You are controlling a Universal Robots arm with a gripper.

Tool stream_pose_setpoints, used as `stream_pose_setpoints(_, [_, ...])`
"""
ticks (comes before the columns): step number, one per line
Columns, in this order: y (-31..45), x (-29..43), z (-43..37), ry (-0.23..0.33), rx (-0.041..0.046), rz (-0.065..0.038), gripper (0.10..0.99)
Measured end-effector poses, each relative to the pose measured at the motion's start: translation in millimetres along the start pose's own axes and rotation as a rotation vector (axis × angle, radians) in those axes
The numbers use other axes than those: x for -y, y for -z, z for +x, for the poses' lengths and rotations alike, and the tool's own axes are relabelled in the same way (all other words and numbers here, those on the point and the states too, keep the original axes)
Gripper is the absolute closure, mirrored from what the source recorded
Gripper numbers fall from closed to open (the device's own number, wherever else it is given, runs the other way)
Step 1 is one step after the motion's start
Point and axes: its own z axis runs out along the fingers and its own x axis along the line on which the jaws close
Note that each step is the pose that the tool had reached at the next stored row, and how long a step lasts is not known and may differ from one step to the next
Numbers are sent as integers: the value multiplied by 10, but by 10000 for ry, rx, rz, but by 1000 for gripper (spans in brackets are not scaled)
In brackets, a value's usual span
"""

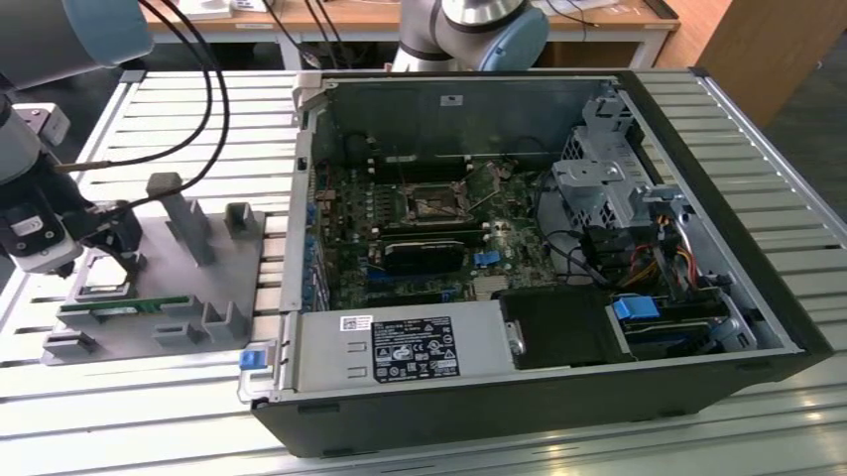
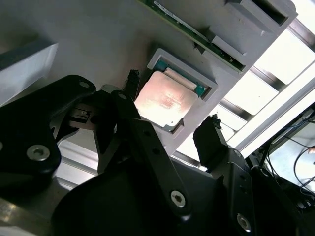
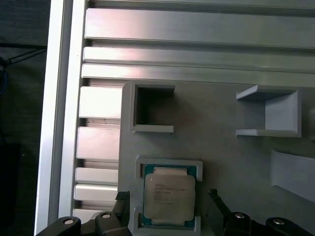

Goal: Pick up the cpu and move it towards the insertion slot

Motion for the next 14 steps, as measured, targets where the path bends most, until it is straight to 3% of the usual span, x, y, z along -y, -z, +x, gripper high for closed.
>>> stream_pose_setpoints(14, [-111,-19,-2,1,5,-4,365])
